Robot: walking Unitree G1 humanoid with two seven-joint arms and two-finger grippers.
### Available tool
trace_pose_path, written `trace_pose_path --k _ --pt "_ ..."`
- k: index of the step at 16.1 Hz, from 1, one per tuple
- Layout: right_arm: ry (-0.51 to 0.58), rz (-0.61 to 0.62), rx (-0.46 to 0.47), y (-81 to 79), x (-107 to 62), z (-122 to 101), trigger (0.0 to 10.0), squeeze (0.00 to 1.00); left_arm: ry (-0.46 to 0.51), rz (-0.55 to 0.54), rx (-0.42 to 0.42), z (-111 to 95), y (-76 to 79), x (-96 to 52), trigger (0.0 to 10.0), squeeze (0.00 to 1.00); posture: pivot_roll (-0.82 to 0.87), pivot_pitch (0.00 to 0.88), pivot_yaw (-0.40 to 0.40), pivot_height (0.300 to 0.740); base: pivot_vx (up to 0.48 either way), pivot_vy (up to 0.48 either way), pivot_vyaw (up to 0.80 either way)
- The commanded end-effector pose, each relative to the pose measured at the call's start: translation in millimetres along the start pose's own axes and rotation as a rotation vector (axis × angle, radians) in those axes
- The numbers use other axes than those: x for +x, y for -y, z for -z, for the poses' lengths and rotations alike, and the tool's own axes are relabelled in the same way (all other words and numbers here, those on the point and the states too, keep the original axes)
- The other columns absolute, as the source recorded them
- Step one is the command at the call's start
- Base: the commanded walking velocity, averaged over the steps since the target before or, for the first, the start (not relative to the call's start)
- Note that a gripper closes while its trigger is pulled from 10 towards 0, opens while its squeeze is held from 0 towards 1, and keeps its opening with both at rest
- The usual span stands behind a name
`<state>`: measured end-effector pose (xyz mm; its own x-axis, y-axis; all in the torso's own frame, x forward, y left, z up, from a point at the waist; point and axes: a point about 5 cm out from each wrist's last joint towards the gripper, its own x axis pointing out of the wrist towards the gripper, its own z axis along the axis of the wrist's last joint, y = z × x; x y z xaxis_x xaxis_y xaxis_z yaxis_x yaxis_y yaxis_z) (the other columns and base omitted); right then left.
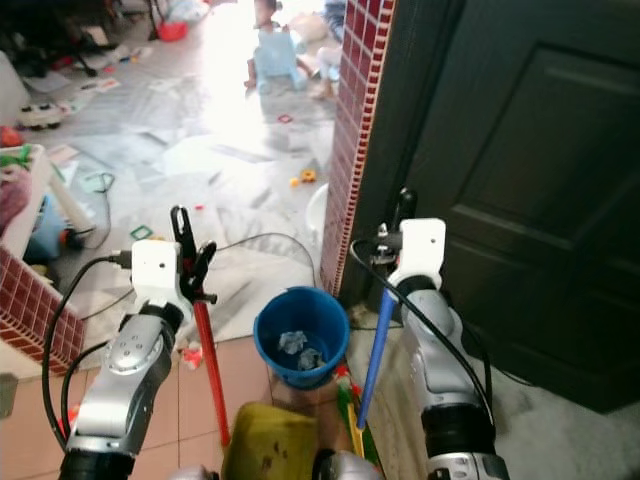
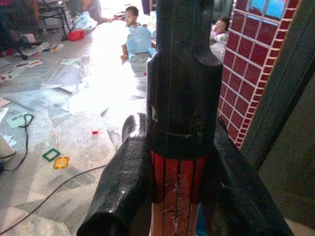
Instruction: Sweep floor
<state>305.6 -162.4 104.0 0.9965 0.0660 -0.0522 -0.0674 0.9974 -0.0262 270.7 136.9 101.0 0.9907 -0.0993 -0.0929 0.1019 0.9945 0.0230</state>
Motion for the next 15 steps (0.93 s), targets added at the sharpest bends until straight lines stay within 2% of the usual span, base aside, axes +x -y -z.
trace_pose_path --k 1,3,5,15 --pt "0.040 -0.003 -0.007 -0.7 4.4 -13.5 10.0 0.00 0.055 0.011 0.018 -15.8 -0.4 3.0 10.0 0.00 -0.05 0.000 -0.018 0.740 0.000 0.000 0.00" --pt "-0.007 -0.046 0.072 -6.4 5.3 -10.1 10.0 0.00 0.060 0.009 0.008 -18.9 -1.6 2.9 10.0 0.00 -0.05 0.000 -0.014 0.740 0.000 0.000 0.00" --pt "-0.003 -0.060 0.085 -8.6 5.9 -12.3 10.0 0.00 0.058 0.005 -0.003 -19.6 -2.9 2.9 10.0 0.00 -0.05 0.000 -0.013 0.740 0.000 0.000 0.00" --pt "-0.022 -0.042 0.048 -5.0 5.7 -11.1 10.0 0.00 0.037 0.022 0.009 -17.5 -0.5 1.7 10.0 0.00 -0.05 0.000 -0.017 0.740 0.000 0.480 0.00"
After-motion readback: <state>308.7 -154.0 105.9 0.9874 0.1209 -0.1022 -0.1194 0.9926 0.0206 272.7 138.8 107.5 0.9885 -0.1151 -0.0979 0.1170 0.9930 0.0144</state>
